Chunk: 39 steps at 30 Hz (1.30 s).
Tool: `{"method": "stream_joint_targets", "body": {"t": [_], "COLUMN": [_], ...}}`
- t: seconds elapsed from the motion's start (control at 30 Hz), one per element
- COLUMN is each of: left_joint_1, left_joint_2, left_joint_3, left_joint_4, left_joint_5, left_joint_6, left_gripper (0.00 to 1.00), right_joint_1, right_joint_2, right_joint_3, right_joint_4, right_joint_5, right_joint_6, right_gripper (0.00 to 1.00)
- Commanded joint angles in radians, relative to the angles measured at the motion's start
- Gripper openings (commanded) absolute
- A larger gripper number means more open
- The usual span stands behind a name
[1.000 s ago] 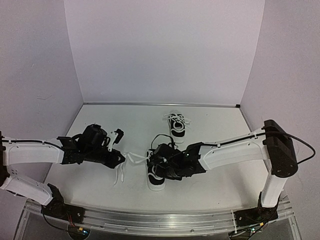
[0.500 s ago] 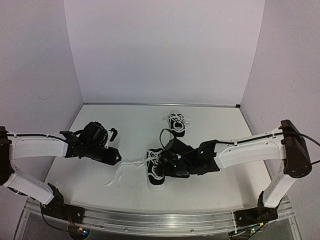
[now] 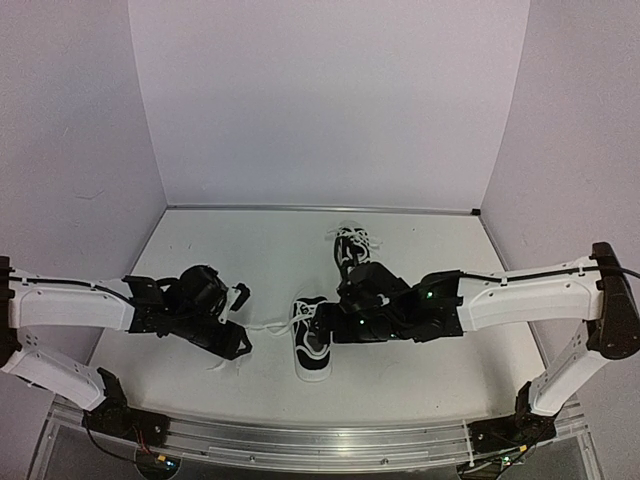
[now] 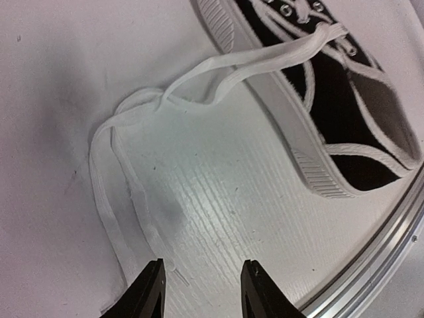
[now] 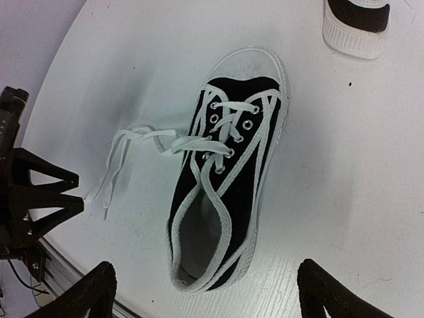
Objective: Tie the shoes
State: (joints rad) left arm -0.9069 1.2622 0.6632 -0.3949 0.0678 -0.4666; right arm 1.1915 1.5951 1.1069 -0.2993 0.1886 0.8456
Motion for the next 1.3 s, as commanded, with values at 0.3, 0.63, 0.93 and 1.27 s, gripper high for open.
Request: {"method": "stream_joint_targets", "body": {"t": [0.3,0.63,0.93,1.27], "left_joint_1": [-0.007,-0.039,-0.039,0.072], "left_joint_2": [0.242,0.338,0.116,0.029], "left_joint_3": [0.042,0.106,0.185,0.141], "left_joint_4": [0.020,-0.018,-0.233,-0.290], "left_joint_5": [-0.107,-0.172,-0.330,-0.308], "left_joint_6": [-0.023,-0.004,-0.035,-0.055], "left_gripper": [0.36,0.10,0.00,0.00], "right_joint_1": [-0.017,-0.040,-0.051,-0.052], "right_joint_2": [-0.093,-0.127,-0.141,-0.146], "right_joint_3": [-0.054,-0.082,-0.093,-0.099], "right_joint_4": [0.007,0.008,0.008,0.009], "right_joint_5": [0.028,0.031,0.023,0.022], "right_joint_6": [-0.011,-0.016,-0.023,-0.025], "right_gripper": [0.92,0.93,0.93,0.93]}}
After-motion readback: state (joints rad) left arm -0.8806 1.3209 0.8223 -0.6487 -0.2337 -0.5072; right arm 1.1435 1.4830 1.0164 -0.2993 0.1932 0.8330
